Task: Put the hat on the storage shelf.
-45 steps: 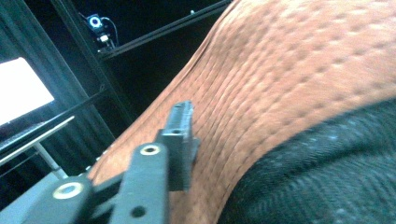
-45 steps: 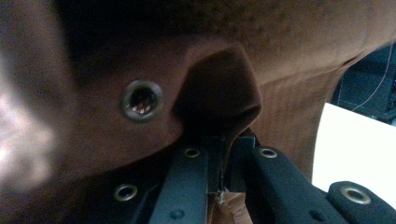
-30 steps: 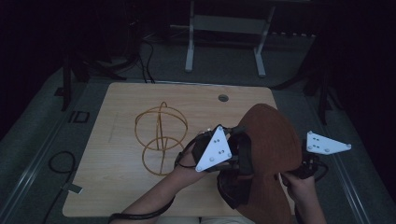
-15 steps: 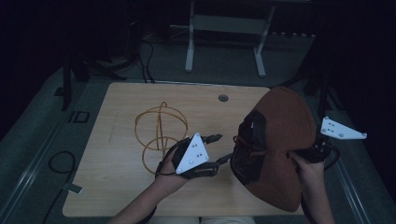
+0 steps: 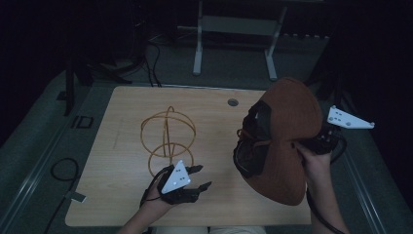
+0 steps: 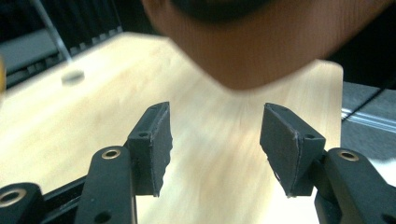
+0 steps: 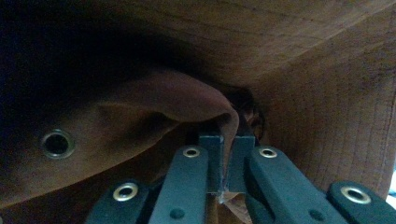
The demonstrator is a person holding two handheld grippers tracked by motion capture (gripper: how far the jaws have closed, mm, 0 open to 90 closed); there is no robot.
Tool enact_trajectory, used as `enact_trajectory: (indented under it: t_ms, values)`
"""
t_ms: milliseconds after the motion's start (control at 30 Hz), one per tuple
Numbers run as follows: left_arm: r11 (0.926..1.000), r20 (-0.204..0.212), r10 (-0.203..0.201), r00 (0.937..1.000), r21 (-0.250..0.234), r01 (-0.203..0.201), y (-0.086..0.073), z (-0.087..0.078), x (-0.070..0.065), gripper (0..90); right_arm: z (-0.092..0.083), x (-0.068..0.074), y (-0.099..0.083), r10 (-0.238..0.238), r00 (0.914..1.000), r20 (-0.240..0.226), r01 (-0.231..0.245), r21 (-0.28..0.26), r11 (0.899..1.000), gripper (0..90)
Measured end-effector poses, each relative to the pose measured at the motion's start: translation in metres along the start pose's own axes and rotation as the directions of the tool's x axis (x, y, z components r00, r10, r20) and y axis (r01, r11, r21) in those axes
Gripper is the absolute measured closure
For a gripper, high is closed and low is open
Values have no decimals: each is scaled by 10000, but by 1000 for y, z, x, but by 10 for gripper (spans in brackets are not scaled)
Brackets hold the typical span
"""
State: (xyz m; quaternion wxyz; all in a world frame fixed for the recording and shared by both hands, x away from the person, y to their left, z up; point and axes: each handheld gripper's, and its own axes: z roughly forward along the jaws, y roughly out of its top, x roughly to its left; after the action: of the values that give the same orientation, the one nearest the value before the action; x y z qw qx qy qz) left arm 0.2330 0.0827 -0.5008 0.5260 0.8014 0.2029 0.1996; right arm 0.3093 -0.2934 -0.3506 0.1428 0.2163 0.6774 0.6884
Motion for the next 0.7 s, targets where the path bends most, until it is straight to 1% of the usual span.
enact_trajectory:
  t_ms: [33, 67, 100, 133, 200, 267, 300, 333, 400, 467, 500, 533, 567, 633, 667, 700]
  values:
    - [9998, -104, -142, 9998, 106, 143, -8, -3, 1, 440, 2, -1, 1, -4, 10000, -14, 4, 3, 10000, 878]
    - [9993, -124, -273, 9995, 250, 276, -15, -6, 3, 440, 5, -1, 3, 7, 10000, -55, -7, 9, 10000, 878]
    - [9986, -226, -418, 9989, 305, 425, -24, -12, 5, 439, 7, -2, 4, 7, 9999, -104, -7, 19, 10000, 878]
    - [9977, -311, -569, 9979, 361, 580, -29, -15, 6, 439, 11, -3, 6, 31, 9999, -113, -30, 82, 10000, 878]
    - [9946, -487, -917, 9946, 445, 938, -43, -23, 10, 438, 16, -5, 8, 38, 9999, -153, -37, 89, 10000, 878]
    - [9903, -802, -1219, 9893, 568, 1266, -57, -31, 13, 438, 21, -6, 10, 45, 9999, -165, -42, 160, 9999, 878]
    - [9871, -978, -1445, 9847, 554, 1504, -66, -37, 15, 435, 24, -7, 11, 56, 9998, -176, -53, 164, 9999, 878]
    - [9854, -1149, -1531, 9815, 568, 1604, -70, -41, 16, 432, 28, -8, 12, 49, 9999, -156, -46, 213, 9998, 878]
    - [9800, -1497, -1840, 9715, 485, 1931, -82, -53, 21, 431, 33, -10, 12, 61, 9999, -141, -57, 283, 9996, 878]
    - [9743, -1962, -2112, 9576, 367, 2224, -90, -67, 26, 398, 39, -12, 12, 105, 9998, -159, -99, 357, 9993, 878]
    - [9709, -2250, -2270, 9475, 241, 2384, -94, -74, 29, 386, 42, -13, 12, 125, 9998, -143, -119, 396, 9991, 878]
    - [9681, -2591, -2382, 9360, 142, 2503, -97, -82, 32, 375, 45, -14, 12, 151, 9998, -146, -144, 425, 9990, 878]
    - [9638, -2879, -2554, 9230, -3, 2666, -100, -91, 36, 346, 48, -15, 12, 181, 9997, -177, -174, 421, 9990, 878]
    - [9517, -3553, -2966, 8864, -328, 3053, -106, -105, 44, 287, 53, -16, 13, 206, 9996, -193, -197, 453, 9988, 878]
    - [9459, -3799, -3146, 8699, -488, 3207, -109, -112, 48, 245, 57, -17, 14, 239, 9995, -229, -229, 452, 9987, 878]
    - [9427, -4212, -3184, 8492, -466, 3304, -112, -118, 52, 203, 60, -17, 15, 219, 9994, -258, -207, 468, 9987, 878]
